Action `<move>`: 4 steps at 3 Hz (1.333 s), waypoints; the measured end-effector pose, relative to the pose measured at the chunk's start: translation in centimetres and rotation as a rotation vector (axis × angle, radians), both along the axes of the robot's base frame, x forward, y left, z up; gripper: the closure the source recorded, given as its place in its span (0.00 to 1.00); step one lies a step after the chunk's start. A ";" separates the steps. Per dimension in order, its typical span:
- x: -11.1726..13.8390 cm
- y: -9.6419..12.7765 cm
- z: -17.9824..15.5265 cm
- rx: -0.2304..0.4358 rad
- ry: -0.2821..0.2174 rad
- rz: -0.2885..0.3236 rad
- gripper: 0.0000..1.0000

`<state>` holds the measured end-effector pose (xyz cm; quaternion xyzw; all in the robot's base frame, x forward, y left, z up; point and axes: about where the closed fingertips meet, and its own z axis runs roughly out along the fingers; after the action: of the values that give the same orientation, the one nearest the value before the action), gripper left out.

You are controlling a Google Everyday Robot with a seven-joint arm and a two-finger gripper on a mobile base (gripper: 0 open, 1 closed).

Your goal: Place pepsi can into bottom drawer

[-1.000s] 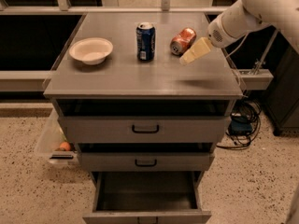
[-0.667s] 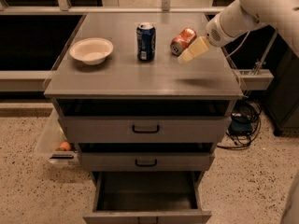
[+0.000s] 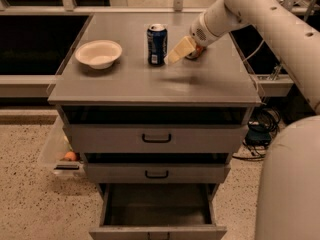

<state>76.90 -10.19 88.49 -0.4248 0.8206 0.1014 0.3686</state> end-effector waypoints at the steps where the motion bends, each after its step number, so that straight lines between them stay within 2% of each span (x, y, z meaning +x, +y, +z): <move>1: 1.5 3.6 -0.9 0.021 0.011 0.055 0.00; 3: 3.5 9.0 -2.2 0.070 0.039 0.100 0.00; 4: 4.1 10.2 -2.6 0.092 0.039 0.099 0.18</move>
Offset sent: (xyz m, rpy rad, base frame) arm 0.0408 0.0925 -0.0190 0.0991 0.0483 0.1013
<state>80.98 0.05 85.87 -0.4456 0.8001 0.1654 0.3659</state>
